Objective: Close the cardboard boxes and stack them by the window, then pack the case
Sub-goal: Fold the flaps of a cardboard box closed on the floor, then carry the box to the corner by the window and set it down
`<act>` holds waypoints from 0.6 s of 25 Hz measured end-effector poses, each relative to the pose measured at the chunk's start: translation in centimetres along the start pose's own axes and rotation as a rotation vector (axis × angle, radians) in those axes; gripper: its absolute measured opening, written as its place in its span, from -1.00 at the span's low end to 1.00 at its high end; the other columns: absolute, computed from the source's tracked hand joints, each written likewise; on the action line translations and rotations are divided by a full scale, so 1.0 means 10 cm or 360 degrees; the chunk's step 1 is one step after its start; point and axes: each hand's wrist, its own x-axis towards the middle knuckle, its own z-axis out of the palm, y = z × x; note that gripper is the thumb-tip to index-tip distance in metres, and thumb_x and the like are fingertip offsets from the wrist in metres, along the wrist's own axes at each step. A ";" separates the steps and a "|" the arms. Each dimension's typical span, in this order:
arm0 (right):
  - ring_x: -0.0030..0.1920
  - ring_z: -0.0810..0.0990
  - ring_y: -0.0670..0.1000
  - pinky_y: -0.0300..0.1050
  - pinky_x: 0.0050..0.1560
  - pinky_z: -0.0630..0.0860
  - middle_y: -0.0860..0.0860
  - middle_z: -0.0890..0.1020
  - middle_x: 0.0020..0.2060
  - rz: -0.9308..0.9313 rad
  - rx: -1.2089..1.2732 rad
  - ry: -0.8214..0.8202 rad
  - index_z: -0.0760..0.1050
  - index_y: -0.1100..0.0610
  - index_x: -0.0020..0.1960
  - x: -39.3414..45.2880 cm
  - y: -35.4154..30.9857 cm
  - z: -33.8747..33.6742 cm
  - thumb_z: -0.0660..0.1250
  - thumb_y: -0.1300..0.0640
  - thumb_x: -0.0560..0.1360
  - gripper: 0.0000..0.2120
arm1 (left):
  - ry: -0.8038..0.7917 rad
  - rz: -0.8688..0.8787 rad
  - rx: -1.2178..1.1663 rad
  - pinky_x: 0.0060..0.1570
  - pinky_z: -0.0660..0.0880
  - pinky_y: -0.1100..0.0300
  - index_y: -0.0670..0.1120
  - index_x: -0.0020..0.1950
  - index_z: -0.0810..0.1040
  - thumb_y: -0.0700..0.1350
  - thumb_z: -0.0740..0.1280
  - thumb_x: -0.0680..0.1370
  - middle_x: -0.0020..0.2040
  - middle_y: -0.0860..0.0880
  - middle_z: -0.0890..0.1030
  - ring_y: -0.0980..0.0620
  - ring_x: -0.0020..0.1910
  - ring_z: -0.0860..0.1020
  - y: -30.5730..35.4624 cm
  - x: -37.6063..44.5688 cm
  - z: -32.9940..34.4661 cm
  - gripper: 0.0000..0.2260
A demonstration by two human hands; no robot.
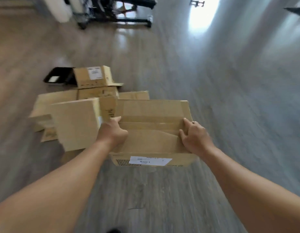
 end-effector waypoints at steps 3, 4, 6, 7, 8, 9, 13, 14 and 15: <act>0.20 0.54 0.20 0.03 0.15 0.47 0.10 0.54 0.19 -0.0218 0.0006 -0.0140 0.34 0.00 0.51 -0.25 -1.12 -0.46 0.27 -0.06 0.58 -0.48 | 0.0194 -0.0286 -0.0035 0.18 0.45 0.21 -0.04 0.44 0.51 -0.10 0.38 0.32 0.30 -0.08 0.61 -0.10 0.28 0.56 -0.23 -0.57 -1.21 -0.36; 0.21 0.54 0.21 0.03 0.17 0.47 0.10 0.54 0.21 -0.0300 0.0004 -0.0190 0.34 0.01 0.51 -0.35 -1.51 -0.60 0.28 -0.07 0.57 -0.47 | 0.0251 -0.0385 -0.0061 0.19 0.45 0.20 -0.04 0.43 0.51 -0.10 0.38 0.31 0.30 -0.09 0.61 -0.10 0.28 0.56 -0.30 -0.79 -1.61 -0.35; 0.20 0.54 0.21 0.04 0.18 0.47 0.10 0.55 0.21 -0.0442 0.0002 -0.0275 0.35 0.01 0.51 -0.53 -2.16 -0.78 0.29 -0.07 0.56 -0.46 | 0.0299 -0.0529 -0.0143 0.28 0.48 0.12 -0.07 0.44 0.50 -0.08 0.37 0.29 0.32 -0.11 0.60 -0.11 0.30 0.55 -0.45 -1.20 -2.25 -0.32; 0.20 0.55 0.21 0.04 0.18 0.47 0.08 0.55 0.21 -0.0540 -0.0010 -0.0305 0.36 0.00 0.51 -0.63 -2.53 -0.86 0.29 -0.08 0.55 -0.45 | 0.0339 -0.0595 -0.0190 0.30 0.48 0.08 -0.08 0.45 0.49 -0.08 0.37 0.29 0.33 -0.12 0.59 -0.11 0.31 0.54 -0.55 -1.44 -2.61 -0.32; 0.20 0.55 0.20 0.04 0.17 0.47 0.07 0.55 0.21 -0.0638 -0.0024 -0.0334 0.36 0.00 0.51 -0.74 -2.90 -0.93 0.29 -0.08 0.55 -0.45 | 0.0396 -0.0667 -0.0217 0.30 0.48 0.07 -0.07 0.46 0.48 -0.09 0.38 0.31 0.33 -0.12 0.59 -0.11 0.31 0.54 -0.66 -1.69 -2.93 -0.33; 0.20 0.55 0.19 0.03 0.16 0.47 0.06 0.55 0.22 -0.0737 -0.0032 -0.0349 0.37 0.00 0.51 -0.86 -3.28 -0.99 0.30 -0.09 0.55 -0.45 | 0.0472 -0.0735 -0.0227 0.28 0.49 0.07 -0.06 0.46 0.48 -0.10 0.41 0.33 0.33 -0.11 0.59 -0.11 0.31 0.54 -0.78 -1.93 -3.24 -0.35; 0.11 0.57 0.14 -0.02 0.04 0.46 0.07 0.57 0.17 -0.1099 -0.0115 -0.0473 0.40 0.03 0.47 -1.44 -4.76 -0.92 0.29 -0.09 0.56 -0.49 | 0.0786 -0.0930 -0.0234 0.23 0.48 0.12 0.01 0.47 0.47 -0.09 0.43 0.40 0.32 -0.05 0.60 -0.08 0.30 0.55 -1.39 -2.84 -4.31 -0.39; 0.08 0.57 0.13 -0.04 0.01 0.45 0.07 0.59 0.14 -0.1145 -0.0120 -0.0500 0.42 0.04 0.44 -1.58 -5.07 -0.85 0.29 -0.08 0.55 -0.52 | 0.0837 -0.0967 -0.0241 0.24 0.46 0.12 0.00 0.48 0.46 -0.09 0.43 0.41 0.34 -0.05 0.58 -0.08 0.31 0.53 -1.55 -3.01 -4.52 -0.39; 0.07 0.58 0.12 -0.05 0.01 0.45 0.07 0.60 0.12 -0.1207 -0.0121 -0.0525 0.44 0.04 0.41 -1.75 -5.43 -0.74 0.30 -0.08 0.55 -0.54 | 0.0893 -0.1006 -0.0268 0.27 0.44 0.12 -0.02 0.49 0.44 -0.11 0.43 0.43 0.35 -0.06 0.57 -0.10 0.33 0.52 -1.77 -3.20 -4.77 -0.39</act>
